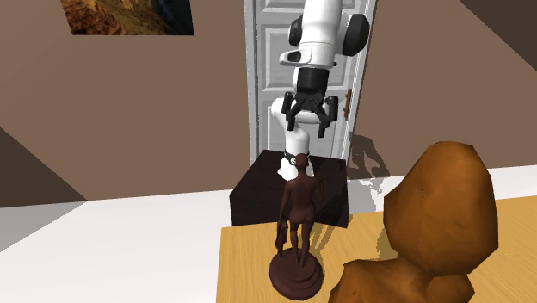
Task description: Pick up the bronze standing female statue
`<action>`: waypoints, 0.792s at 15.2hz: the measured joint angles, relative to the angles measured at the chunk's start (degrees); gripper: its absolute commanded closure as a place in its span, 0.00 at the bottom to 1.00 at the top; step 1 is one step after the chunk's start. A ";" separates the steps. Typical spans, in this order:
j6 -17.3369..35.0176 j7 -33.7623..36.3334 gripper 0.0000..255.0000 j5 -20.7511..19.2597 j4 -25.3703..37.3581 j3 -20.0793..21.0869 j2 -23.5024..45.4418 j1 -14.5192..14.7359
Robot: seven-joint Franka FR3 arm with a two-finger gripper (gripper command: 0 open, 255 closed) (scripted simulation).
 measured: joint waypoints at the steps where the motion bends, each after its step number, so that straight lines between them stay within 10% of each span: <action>1: 2.04 2.33 0.00 0.58 -0.48 1.18 1.24 -0.22; 12: 21.03 20.66 0.00 0.92 -1.29 9.86 16.58 -4.32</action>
